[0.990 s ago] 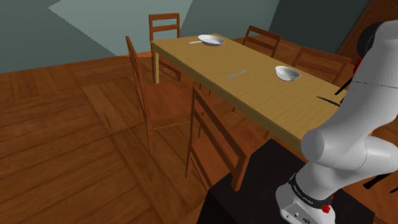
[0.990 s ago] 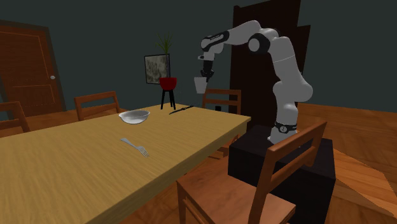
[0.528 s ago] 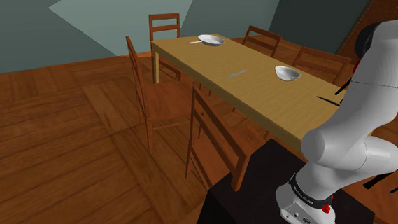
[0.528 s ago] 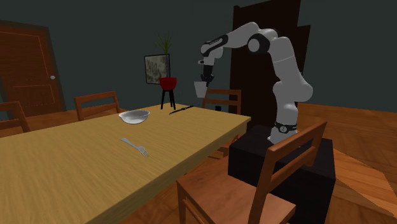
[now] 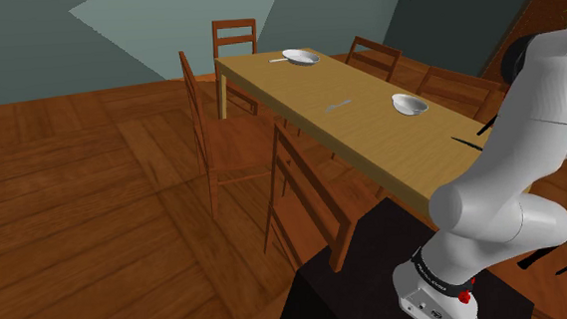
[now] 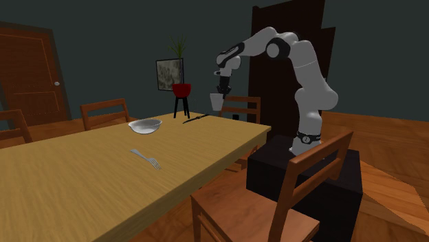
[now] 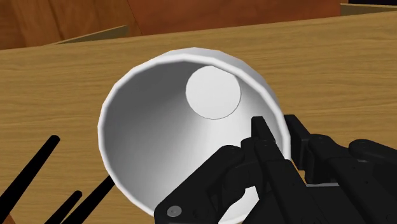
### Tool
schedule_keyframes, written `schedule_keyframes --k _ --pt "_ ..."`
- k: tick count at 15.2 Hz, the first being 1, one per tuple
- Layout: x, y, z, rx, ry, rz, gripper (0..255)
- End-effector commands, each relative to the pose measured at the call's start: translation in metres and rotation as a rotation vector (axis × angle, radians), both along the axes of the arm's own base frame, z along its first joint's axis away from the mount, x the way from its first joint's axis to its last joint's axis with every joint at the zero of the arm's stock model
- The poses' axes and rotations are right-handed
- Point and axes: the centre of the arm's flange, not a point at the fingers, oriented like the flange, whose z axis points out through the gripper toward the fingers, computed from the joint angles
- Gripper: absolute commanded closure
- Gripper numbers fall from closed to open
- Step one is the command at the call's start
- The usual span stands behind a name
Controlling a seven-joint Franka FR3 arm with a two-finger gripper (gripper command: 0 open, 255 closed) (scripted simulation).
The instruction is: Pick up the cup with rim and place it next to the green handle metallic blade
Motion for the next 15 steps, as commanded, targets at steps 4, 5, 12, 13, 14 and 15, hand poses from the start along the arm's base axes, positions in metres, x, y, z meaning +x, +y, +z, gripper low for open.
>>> schedule_keyframes --k 4,5,12,13,14,15 --pt "0.000 0.000 -0.026 -0.001 0.000 0.000 255" --pt "0.000 0.000 -0.032 -0.001 0.000 0.000 255" --pt "0.000 0.000 -0.059 -0.001 0.000 0.000 255" --pt "0.000 0.000 -0.059 -0.001 0.000 0.000 255" --pt "0.000 0.000 -0.059 -0.001 0.000 0.000 255" --pt "0.000 0.000 -0.059 -0.001 0.000 0.000 255"
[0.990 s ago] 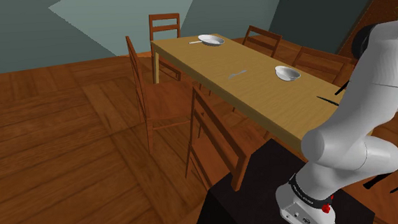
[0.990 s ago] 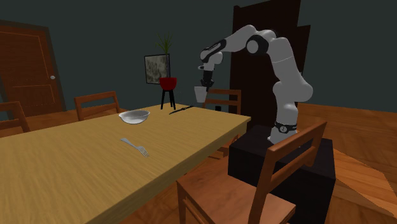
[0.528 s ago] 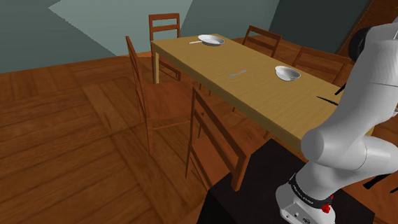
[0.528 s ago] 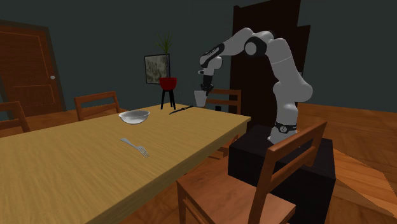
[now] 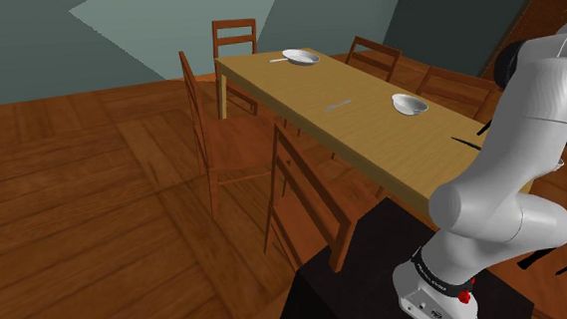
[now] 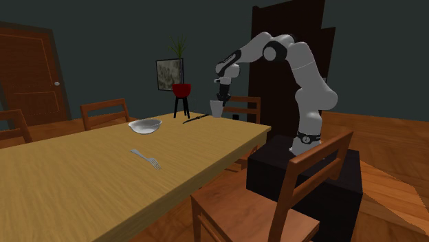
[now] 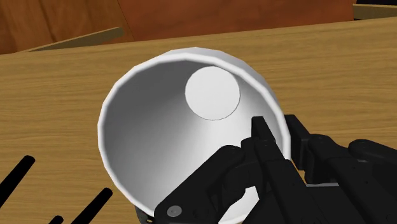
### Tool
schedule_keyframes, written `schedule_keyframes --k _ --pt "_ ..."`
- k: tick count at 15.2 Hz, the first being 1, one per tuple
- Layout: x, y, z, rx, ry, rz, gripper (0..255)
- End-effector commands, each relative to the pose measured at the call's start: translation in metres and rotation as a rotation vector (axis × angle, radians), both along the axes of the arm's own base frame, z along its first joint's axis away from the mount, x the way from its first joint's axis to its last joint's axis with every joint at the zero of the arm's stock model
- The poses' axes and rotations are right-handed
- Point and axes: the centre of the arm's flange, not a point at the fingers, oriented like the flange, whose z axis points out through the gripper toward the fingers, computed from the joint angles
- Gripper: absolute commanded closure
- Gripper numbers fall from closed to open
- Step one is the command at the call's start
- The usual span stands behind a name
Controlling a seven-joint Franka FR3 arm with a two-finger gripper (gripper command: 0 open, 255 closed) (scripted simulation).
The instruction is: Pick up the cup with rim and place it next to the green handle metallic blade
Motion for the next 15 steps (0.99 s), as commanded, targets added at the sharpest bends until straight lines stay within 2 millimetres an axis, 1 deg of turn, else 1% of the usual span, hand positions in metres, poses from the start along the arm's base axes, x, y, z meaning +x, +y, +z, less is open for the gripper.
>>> schedule_keyframes --k 1,3,4,9,12,13,15 --pt "0.000 0.000 0.000 -0.001 0.000 0.000 255" --pt "0.000 0.000 0.000 -0.001 0.000 0.000 255" --pt "0.000 0.000 0.000 -0.001 0.000 0.000 0" --pt "0.000 0.000 0.000 -0.001 0.000 0.000 0" --pt "-0.002 0.003 0.039 -0.001 0.000 0.000 0" --pt "-0.003 0.004 0.050 -0.001 0.000 0.000 0" --pt "-0.003 0.004 0.050 -0.001 0.000 0.000 0"
